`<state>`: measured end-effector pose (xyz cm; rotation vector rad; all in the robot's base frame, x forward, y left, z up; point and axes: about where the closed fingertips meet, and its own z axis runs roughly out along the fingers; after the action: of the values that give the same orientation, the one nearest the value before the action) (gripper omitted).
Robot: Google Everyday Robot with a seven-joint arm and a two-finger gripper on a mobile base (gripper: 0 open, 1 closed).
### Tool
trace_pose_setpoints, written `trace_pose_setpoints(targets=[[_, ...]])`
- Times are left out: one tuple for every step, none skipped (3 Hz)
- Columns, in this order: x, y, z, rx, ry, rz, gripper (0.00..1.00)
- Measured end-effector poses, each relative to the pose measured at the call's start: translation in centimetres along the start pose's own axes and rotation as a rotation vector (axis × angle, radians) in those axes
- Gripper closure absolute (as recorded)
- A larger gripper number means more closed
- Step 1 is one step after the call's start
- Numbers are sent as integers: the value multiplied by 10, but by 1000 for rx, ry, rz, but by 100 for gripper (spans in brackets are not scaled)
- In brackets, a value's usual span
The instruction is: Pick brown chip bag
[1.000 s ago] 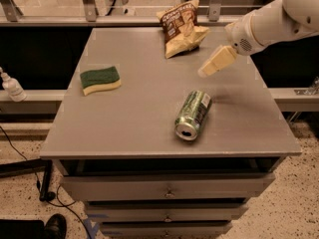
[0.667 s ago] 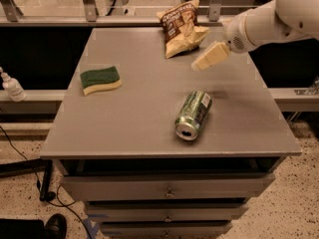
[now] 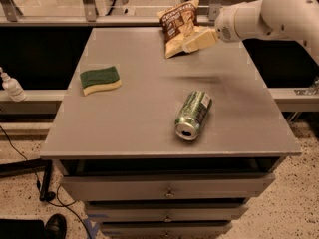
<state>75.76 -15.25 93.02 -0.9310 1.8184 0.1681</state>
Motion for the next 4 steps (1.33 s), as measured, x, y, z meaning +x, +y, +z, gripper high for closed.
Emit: trace_pose_setpoints(targets=[[-6, -16, 33, 16, -41, 42, 0], [-3, -20, 70, -12, -56, 86, 0], [-1, -19, 102, -54, -63, 116, 0], [8, -11, 120, -100, -45, 140, 15]])
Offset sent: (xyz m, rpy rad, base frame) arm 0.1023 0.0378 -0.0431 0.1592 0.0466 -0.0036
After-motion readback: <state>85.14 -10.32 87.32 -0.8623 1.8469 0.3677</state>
